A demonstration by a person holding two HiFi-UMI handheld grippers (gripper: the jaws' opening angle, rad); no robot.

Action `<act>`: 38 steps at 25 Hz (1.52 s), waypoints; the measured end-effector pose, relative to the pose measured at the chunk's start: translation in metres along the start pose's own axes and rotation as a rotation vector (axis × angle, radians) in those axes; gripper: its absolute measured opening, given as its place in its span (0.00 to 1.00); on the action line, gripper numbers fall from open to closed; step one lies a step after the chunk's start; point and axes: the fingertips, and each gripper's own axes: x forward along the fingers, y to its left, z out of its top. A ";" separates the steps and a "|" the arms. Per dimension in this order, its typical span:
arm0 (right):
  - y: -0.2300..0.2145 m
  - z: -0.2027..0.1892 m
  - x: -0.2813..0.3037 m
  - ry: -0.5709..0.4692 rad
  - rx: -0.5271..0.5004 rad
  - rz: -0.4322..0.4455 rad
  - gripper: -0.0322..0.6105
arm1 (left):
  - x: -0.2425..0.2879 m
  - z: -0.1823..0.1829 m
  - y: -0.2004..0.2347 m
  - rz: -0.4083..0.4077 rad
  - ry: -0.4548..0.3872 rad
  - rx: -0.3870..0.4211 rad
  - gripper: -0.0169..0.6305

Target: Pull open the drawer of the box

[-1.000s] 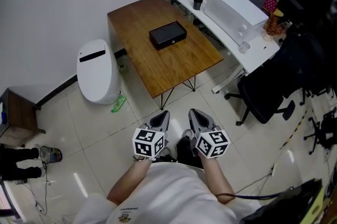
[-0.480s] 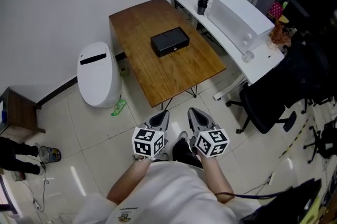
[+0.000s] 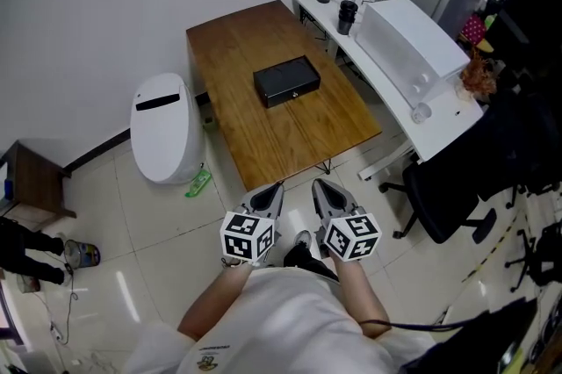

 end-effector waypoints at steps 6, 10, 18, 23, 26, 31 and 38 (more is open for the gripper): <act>-0.021 0.013 0.024 0.011 0.002 0.029 0.03 | 0.026 0.014 0.009 0.023 -0.003 -0.008 0.03; -0.037 0.013 0.037 0.042 0.001 0.042 0.03 | 0.040 0.020 0.011 0.042 -0.004 -0.016 0.03; -0.068 0.025 0.062 0.058 -0.004 0.084 0.03 | 0.060 0.033 0.028 0.111 -0.023 -0.036 0.03; -0.075 0.022 0.075 0.085 -0.005 0.113 0.03 | 0.064 0.029 0.037 0.151 -0.019 -0.071 0.03; -0.076 0.023 0.085 0.096 -0.015 0.131 0.03 | 0.066 0.025 0.043 0.160 -0.013 -0.108 0.03; -0.085 0.020 0.107 0.108 -0.016 0.125 0.03 | 0.073 0.023 0.057 0.177 0.010 -0.128 0.03; -0.098 0.016 0.156 0.132 -0.044 0.078 0.03 | 0.098 0.025 0.089 0.152 0.054 -0.147 0.03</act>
